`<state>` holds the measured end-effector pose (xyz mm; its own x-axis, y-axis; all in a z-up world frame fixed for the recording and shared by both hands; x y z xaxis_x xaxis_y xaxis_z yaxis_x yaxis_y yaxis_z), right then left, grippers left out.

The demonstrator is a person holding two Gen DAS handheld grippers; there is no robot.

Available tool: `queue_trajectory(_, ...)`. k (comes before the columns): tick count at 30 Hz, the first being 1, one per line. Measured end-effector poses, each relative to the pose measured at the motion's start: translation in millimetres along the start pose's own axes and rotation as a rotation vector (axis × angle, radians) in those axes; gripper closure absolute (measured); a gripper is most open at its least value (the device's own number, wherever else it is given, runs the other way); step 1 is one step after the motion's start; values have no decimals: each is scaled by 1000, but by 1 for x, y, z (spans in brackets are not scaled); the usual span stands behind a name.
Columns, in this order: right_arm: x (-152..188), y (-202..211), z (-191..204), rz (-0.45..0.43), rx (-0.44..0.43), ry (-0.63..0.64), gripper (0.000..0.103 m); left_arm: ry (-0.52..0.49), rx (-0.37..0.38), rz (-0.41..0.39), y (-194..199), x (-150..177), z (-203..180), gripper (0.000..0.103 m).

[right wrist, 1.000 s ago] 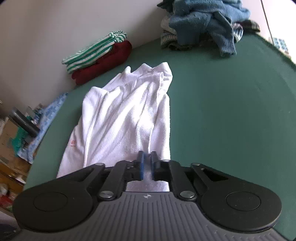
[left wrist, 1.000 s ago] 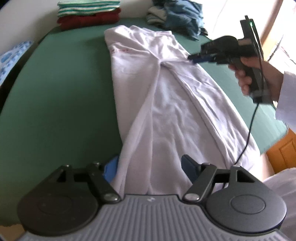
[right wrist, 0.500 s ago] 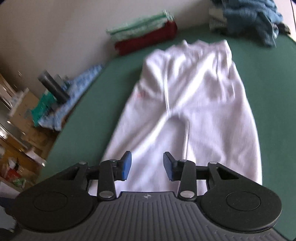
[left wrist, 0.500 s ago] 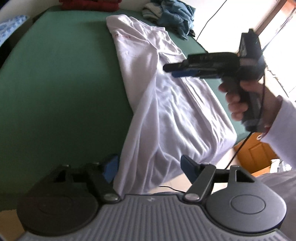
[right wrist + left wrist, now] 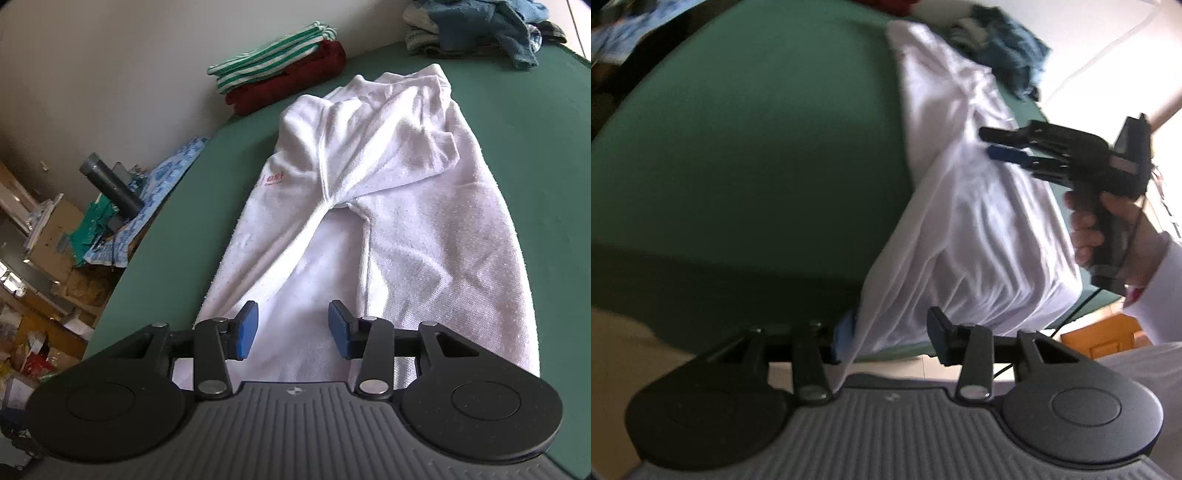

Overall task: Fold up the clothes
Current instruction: 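Pinch the folded shirt edge with the left gripper and release it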

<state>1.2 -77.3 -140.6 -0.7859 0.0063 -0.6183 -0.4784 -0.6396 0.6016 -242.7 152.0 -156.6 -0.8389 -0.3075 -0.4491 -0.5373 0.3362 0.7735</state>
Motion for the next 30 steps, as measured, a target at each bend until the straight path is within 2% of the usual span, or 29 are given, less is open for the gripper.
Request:
queue_trajectory(2, 1, 1, -1, 3, -19, 18, 59, 42, -21, -27, 2, 6, 2, 59)
queue_trajectory(4, 2, 2, -1, 8, -41, 52, 59, 80, -44, -51, 1, 10, 9, 64)
queue_trajectory(6, 2, 2, -1, 14, -59, 78, 59, 95, -61, -74, 1, 11, 8, 93)
queue_trajectory(8, 2, 3, -2, 21, -77, 95, 58, 110, -78, -98, 1, 13, 7, 103)
queue_trajectory(9, 2, 3, -3, 23, -85, 100, 58, 118, -86, -109, 1, 14, 6, 103)
queue_trajectory(13, 2, 2, -6, 28, -116, 103, 58, 108, -197, -153, 6, 20, -8, 103)
queue_trajectory(16, -4, 2, -16, 58, -150, 28, 58, 103, -208, -192, 18, 24, -24, 103)
queue_trajectory(19, -21, -2, -31, 55, -138, -101, 55, 83, -176, -225, 24, 24, -54, 103)
queue_trajectory(22, -43, -12, -39, 22, -137, -155, 49, 63, -143, -257, 30, 25, -85, 103)
queue_trajectory(24, -53, -26, -41, 29, -144, -173, 44, 50, -132, -247, 26, 28, -99, 103)
queue_trajectory(27, -63, -46, -43, 27, -172, -228, 47, 34, -142, -220, 17, 36, -112, 103)
queue_trajectory(29, -66, -54, -43, 25, -176, -246, 54, 13, -158, -195, 11, 43, -119, 103)
queue_trajectory(30, -67, -56, -42, 33, -170, -239, 71, 1, -166, -182, 7, 46, -123, 103)
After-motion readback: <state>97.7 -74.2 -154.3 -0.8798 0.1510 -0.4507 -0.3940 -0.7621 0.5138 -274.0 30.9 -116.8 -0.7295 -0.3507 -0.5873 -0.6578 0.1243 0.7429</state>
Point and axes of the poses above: each gripper's, at about its wrist camera, not at the fingertips, and y roughly against the way its jaws point, z to its left, x to its underside, the point moved 5 cm from there along -y, roughly the way its jaws point, and after that the axes turned 2 degrees about -z, right-handed, at the moved point
